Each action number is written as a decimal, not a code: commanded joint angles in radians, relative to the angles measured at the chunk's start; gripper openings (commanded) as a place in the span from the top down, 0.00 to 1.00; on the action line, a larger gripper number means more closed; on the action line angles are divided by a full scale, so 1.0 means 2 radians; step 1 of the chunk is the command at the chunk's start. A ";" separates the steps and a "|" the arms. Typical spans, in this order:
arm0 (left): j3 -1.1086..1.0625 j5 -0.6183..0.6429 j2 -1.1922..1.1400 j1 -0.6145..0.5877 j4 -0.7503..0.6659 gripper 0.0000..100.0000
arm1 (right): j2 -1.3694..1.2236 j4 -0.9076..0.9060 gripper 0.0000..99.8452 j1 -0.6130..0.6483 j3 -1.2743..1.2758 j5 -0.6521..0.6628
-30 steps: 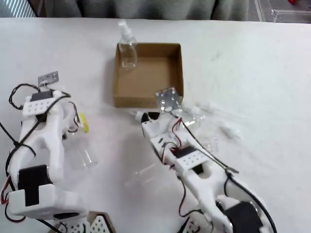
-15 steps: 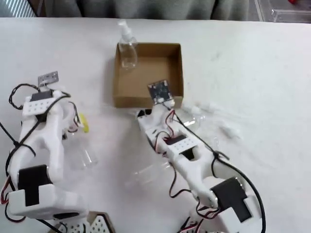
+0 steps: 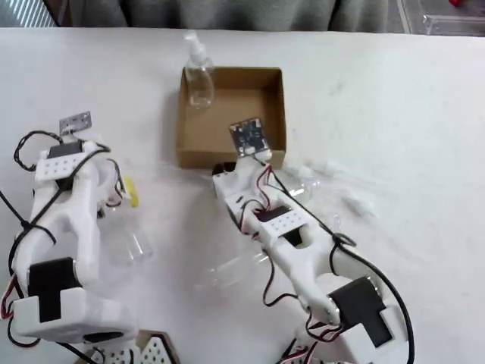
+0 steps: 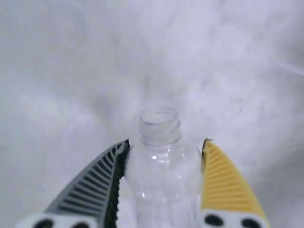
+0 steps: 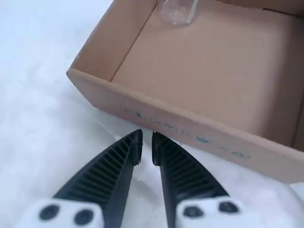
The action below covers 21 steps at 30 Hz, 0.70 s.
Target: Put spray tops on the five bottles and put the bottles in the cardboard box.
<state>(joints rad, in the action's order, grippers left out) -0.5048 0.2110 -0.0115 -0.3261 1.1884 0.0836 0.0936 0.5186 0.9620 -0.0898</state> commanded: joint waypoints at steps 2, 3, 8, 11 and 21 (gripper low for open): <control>0.025 0.003 0.026 -0.007 0.000 0.92 | -0.009 -0.037 0.97 -0.003 -0.054 -0.001; 0.025 0.003 0.026 -0.007 0.000 0.92 | -0.016 -0.051 0.97 -0.003 -0.067 -0.001; 0.024 0.003 0.026 -0.007 0.000 0.92 | -0.072 -0.112 0.97 -0.004 -0.134 -0.002; 0.024 0.003 0.026 -0.007 0.000 0.92 | -0.110 -0.121 0.97 -0.007 -0.163 -0.002; 0.022 -0.016 0.026 -0.007 -0.014 0.92 | -0.134 -0.206 0.97 0.008 -0.216 0.000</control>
<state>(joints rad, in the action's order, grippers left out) -0.5048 0.1895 -0.0115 -0.3261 1.1761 -0.1926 -0.2317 0.5155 0.5969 -0.0928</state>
